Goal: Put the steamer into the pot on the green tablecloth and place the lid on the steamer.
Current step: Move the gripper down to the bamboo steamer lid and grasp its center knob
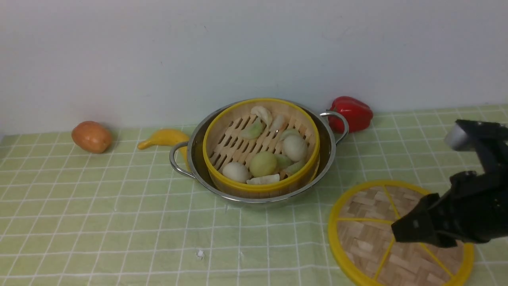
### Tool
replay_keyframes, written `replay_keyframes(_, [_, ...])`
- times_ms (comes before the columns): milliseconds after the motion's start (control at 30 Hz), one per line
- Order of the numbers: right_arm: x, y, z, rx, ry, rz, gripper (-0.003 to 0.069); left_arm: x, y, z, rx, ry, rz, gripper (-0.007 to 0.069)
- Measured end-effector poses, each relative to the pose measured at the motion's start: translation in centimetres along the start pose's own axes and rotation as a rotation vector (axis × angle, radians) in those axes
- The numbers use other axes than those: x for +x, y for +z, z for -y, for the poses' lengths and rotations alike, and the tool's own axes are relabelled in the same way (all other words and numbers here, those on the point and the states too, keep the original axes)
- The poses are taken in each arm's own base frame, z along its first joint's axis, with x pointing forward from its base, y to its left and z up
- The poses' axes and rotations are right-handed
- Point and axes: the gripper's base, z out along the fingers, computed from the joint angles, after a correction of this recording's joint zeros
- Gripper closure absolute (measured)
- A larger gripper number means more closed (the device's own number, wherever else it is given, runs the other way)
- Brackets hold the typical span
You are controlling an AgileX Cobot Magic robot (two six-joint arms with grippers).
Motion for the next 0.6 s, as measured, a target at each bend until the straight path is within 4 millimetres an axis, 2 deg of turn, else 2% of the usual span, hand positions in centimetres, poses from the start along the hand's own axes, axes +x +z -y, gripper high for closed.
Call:
replay_keyframes(67, [-1.1, 0.1, 0.1, 0.078, 0.011, -0.008, 0.0419, 1.5, -0.7, 0.1, -0.015, 0.003, -0.037, 0.0648])
replay_keyframes(167, [-3.9, -0.3, 0.5, 0.227, 0.011, 0.013, 0.0419, 5.6, -0.8, 0.2, -0.04, -0.005, -0.156, 0.0648])
replay_keyframes(200, [-4.0, -0.3, 0.5, 0.235, 0.013, 0.012, 0.0419, 5.9, -0.8, 0.2, -0.039, -0.007, -0.164, 0.0648])
replay_keyframes(233, [-4.6, -0.4, 0.6, 0.262, 0.016, 0.015, 0.0419, 7.4, -0.7, 0.3, -0.041, -0.013, -0.206, 0.0648])
replay_keyframes(300, [-5.8, -0.1, 1.1, 0.329, 0.018, 0.006, 0.0419, 11.7, -0.3, 0.5, -0.034, -0.033, -0.306, 0.0648])
replay_keyframes(600, [-6.1, 4.8, 2.9, 0.351, 0.053, -0.131, 0.0419, 23.5, -0.9, 1.4, -0.083, -0.071, -0.2, 0.0648])
